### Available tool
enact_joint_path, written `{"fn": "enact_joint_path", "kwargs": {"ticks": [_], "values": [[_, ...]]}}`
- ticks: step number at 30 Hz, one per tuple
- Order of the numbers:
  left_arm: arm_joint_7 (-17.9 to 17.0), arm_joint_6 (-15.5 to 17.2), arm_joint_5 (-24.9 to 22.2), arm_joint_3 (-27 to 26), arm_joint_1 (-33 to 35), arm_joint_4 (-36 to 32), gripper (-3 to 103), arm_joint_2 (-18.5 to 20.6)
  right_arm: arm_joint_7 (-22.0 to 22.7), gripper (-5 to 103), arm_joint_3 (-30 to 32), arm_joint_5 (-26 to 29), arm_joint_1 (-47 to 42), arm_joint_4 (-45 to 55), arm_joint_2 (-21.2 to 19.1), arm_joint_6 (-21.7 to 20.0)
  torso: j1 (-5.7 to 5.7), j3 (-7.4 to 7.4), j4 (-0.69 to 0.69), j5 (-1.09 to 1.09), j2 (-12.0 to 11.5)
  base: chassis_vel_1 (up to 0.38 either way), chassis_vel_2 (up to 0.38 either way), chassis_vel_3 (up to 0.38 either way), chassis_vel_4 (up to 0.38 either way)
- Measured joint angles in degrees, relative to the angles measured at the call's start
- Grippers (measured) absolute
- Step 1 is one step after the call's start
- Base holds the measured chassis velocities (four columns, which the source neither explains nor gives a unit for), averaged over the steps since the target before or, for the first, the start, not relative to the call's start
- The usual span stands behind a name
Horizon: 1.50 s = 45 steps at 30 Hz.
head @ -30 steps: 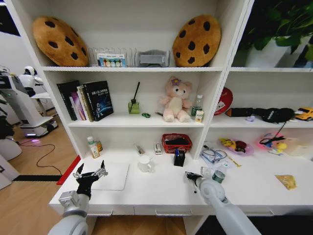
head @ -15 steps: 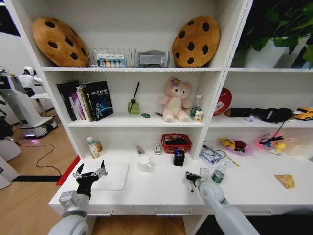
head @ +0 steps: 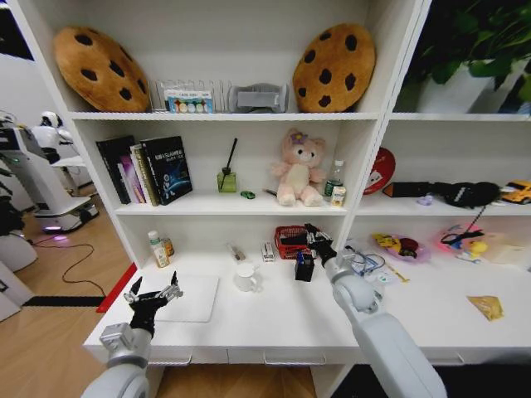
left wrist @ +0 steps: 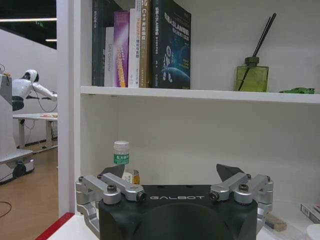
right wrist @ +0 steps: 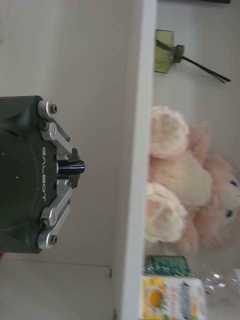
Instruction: Organize the objects on the table.
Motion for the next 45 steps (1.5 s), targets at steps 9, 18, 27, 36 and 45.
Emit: {"fn": "enact_joint_path", "kwargs": {"ticks": [9,18,27,36,45], "values": [[0.0,0.0,0.0,0.0,0.0,0.0,100,0.0,-3.13,12,-0.35,-4.42,3.7,-12.26,2.09,7.41,-0.02,-0.01,-0.03,-0.04,0.02,0.0,0.0,0.0,0.0],[0.0,0.0,0.0,0.0,0.0,0.0,100,0.0,-1.22,17,-1.1,-5.6,1.12,-13.02,3.18,8.73,-0.01,-0.01,-0.02,-0.03,0.02,0.0,0.0,0.0,0.0],[0.01,0.01,0.0,0.0,0.0,0.0,100,0.0,3.44,49,-0.16,-6.41,-7.15,2.57,-2.99,9.31,-0.01,-0.01,-0.01,-0.02,0.02,0.0,0.0,0.0,0.0],[0.0,0.02,0.0,0.0,0.0,0.0,100,0.0,37.39,82,0.61,1.17,-31.79,33.69,-6.42,-7.72,-0.03,-0.03,-0.06,-0.01,0.03,0.0,0.0,0.0,0.0],[0.0,0.02,0.0,0.0,0.0,0.0,100,0.0,58.81,100,4.5,7.08,-42.96,37.1,-2.12,-12.01,-0.04,-0.02,-0.02,-0.02,0.03,0.0,0.0,0.0,0.0]]}}
